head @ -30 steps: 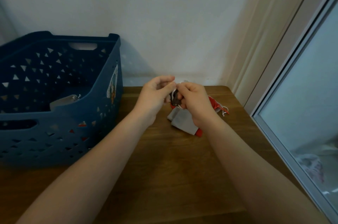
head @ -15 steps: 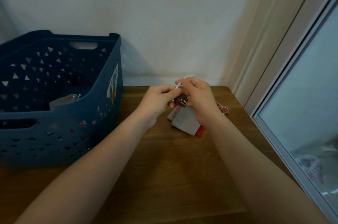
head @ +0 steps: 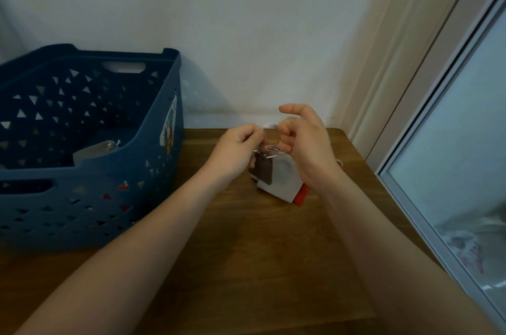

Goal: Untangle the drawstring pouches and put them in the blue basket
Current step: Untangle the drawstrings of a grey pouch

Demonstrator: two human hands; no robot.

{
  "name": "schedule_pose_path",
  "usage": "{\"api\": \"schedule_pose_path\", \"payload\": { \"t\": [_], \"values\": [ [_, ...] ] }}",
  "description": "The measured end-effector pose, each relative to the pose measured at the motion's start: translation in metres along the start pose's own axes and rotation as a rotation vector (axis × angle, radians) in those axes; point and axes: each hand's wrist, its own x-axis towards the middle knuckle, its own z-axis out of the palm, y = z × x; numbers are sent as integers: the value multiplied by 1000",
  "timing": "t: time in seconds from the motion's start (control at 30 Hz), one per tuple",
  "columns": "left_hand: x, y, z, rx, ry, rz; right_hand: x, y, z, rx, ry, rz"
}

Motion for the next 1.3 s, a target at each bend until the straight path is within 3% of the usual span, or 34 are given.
{"api": "schedule_pose_path", "payload": {
  "t": [0.07, 0.2, 0.23, 0.4, 0.53, 0.77, 0.9, 1.13, 1.3],
  "values": [
    [-1, 1, -1, -113, -46, -8, -1, -4, 2, -24, -33, -35],
    [-2, 2, -5, -673, -175, -162, 3, -1, -2, -124, -12, -94],
    [-2, 0, -6, -683, -179, -176, 4, 1, -5, -131, 9, -100],
    [-2, -2, -1, -116, -141, -104, 6, 2, -10, 86, -145, -118],
    [0, 3, 3, 280, -111, 57, 8, 1, 1, 47, -189, -199],
    [2, 4, 1, 535, -194, 224, 8, -2, 11, -174, -343, -239],
    [-1, 7, -2, 393, -133, 201, 7, -4, 2, -359, -378, -206],
    [-1, 2, -10, 44, -48, -8, 12, 12, -17, -1021, -296, -366],
    [-3, 5, -13, -66, -113, -95, 11, 9, -14, -875, -308, -508]
  ]
}}
